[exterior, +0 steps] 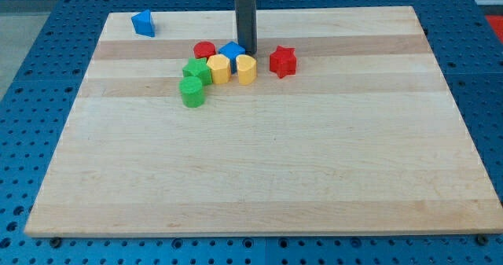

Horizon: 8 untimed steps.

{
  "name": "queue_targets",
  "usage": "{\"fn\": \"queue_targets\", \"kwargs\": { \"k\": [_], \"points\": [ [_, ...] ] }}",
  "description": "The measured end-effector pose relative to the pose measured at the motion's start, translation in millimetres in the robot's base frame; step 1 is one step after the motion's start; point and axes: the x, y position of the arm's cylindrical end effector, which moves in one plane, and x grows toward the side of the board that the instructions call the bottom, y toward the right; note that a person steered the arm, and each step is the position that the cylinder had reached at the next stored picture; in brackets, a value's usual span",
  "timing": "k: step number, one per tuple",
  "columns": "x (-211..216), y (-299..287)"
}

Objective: Place the red star top center of the board

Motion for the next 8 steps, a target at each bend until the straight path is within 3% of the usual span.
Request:
{"fn": "queue_targets", "kwargs": {
  "k": [3,5,8],
  "points": [
    [73,22],
    [53,73],
    [-11,56]
  ]
}}
